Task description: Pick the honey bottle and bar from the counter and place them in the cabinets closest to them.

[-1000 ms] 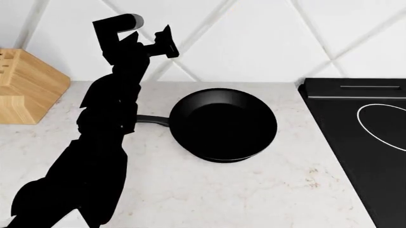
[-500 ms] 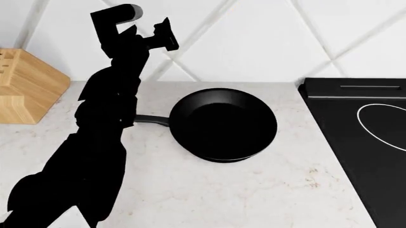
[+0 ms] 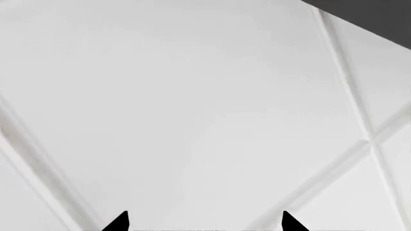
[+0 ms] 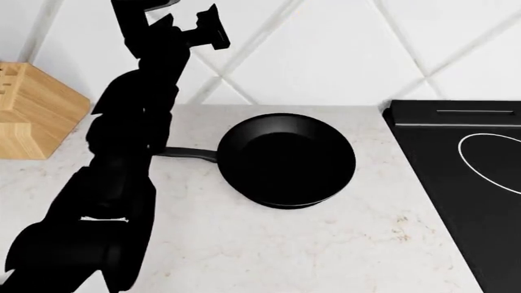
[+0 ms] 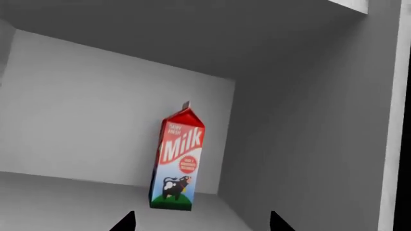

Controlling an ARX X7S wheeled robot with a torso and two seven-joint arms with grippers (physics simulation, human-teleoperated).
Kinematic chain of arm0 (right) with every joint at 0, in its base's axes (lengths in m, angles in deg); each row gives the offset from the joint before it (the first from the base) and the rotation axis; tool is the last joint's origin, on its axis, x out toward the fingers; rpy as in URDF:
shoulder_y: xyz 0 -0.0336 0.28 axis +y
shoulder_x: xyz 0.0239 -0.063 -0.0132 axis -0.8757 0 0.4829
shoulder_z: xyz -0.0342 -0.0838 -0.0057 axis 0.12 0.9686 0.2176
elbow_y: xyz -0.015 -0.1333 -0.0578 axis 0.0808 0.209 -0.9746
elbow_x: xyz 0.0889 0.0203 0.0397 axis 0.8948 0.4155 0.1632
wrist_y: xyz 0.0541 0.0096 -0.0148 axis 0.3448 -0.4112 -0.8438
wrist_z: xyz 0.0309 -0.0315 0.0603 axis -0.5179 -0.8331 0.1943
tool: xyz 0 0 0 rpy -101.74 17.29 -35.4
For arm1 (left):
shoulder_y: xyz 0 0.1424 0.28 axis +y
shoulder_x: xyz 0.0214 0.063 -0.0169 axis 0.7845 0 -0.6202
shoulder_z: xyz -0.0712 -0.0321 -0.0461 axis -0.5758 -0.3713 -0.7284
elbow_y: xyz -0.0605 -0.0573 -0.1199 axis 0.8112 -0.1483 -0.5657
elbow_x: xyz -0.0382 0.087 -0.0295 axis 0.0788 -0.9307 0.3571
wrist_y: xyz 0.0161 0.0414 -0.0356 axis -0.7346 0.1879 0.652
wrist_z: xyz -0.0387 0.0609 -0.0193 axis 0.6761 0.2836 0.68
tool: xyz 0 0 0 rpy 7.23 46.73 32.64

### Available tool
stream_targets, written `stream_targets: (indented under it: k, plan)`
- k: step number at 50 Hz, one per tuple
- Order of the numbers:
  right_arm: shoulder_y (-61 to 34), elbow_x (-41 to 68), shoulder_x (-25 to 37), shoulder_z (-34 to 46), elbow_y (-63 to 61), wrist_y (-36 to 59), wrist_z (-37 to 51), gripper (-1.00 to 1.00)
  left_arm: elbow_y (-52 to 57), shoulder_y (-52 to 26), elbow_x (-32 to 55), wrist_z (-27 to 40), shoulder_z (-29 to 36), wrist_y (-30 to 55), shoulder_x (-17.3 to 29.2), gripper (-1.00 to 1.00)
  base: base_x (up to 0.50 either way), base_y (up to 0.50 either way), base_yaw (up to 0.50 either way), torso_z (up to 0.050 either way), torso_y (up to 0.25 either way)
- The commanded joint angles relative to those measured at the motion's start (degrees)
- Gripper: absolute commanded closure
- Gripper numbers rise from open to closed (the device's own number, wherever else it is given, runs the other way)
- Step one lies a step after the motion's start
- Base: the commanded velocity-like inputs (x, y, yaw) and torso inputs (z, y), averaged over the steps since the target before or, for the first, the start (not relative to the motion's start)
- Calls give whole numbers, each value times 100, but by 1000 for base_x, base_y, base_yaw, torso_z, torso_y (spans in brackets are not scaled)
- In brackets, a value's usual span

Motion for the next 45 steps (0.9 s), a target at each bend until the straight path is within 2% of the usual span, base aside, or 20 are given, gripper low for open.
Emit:
stream_targets:
  k: [1, 5, 9, 17, 28, 37, 45]
  plan:
    - [-30, 921, -2, -229, -230, 169, 984, -100, 1335, 469, 198, 374, 274, 833, 111, -100, 0, 0, 0, 0, 0]
    - [-30, 2086, 80, -177, -162, 169, 2062, -100, 2743, 911, 318, 677, 433, 1653, 224, -100, 0, 0, 0, 0, 0]
    - [-30, 2257, 129, -294, -48, 169, 2104, -100, 3988, 1224, 542, 1036, 461, 2451, 353, -100, 0, 0, 0, 0, 0]
    - [-30, 2596, 350, -255, -60, 169, 2105, -100, 5658, 1755, 781, 1560, 543, 3356, 582, -100, 0, 0, 0, 0, 0]
    - [-30, 3024, 755, -79, -281, 128, 2105, -100, 6935, 2205, 1083, 1966, 501, 3966, 771, -100, 0, 0, 0, 0, 0]
    - [-30, 4308, 1722, 1171, -1253, -1109, 2105, -100, 7892, 2481, 1322, 2302, 380, 4284, 876, -100, 0, 0, 0, 0, 0]
    - [-30, 4787, 2029, 1505, -1925, -1595, 2105, -100, 8665, 2708, 1654, 2595, 105, 4555, 946, -100, 0, 0, 0, 0, 0]
